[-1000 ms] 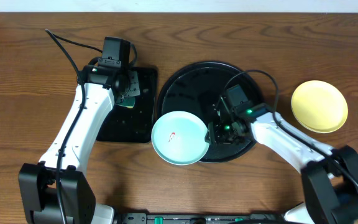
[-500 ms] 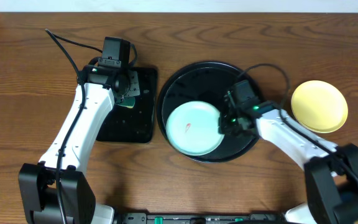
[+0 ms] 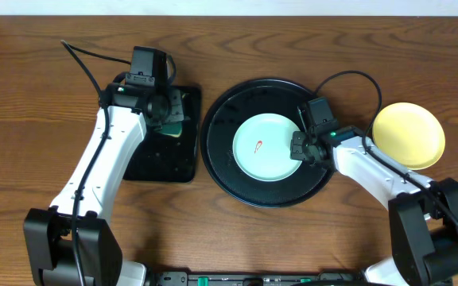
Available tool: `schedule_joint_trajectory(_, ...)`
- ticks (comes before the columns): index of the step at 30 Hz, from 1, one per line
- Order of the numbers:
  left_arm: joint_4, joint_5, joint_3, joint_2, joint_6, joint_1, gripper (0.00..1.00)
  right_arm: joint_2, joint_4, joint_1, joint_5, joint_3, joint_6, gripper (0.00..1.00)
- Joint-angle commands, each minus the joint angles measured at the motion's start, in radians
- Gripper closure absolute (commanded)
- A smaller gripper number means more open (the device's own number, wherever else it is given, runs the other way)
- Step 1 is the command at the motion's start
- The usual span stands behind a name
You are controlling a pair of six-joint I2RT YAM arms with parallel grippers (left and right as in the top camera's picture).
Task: Clean dirty plates on tray and stack at the side
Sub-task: 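Bring the sponge with the left gripper over the remaining green plate, then scrub the green plate with the sponge while right gripper holds it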
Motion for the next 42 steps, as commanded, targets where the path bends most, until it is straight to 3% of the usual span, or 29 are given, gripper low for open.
schedule_joint_trajectory(1, 0.026, 0.164, -0.004, 0.009, -0.010, -0.046, 0.92, 0.011, 0.007, -0.005, 0.057, 0.017, -0.085, 0.99)
schedule_joint_trajectory(9, 0.121, 0.178, -0.004, 0.087, -0.131, -0.243, 0.92, 0.011, 0.006, -0.005, 0.065, 0.017, -0.081, 0.99)
schedule_joint_trajectory(16, 0.190, 0.180, -0.004, 0.238, -0.336, -0.357, 0.92, 0.011, 0.006, -0.005, 0.065, 0.017, -0.081, 0.99)
schedule_joint_trajectory(25, 0.385, 0.241, -0.004, 0.416, -0.418, -0.439, 0.92, 0.011, 0.003, -0.004, 0.064, 0.017, -0.081, 0.99)
schedule_joint_trajectory(32, 0.371, 0.075, -0.004, 0.512, -0.351, -0.446, 0.92, 0.011, -0.010, -0.004, 0.064, 0.017, -0.081, 0.99)
schedule_joint_trajectory(36, 0.294, -0.144, 0.003, 0.498, -0.264, -0.444, 0.92, 0.011, -0.019, -0.004, 0.065, 0.017, -0.081, 0.99)
schedule_joint_trajectory(42, 0.196, -0.335, 0.032, 0.497, -0.202, -0.445, 0.92, 0.011, -0.020, -0.004, 0.065, 0.017, -0.081, 0.99)
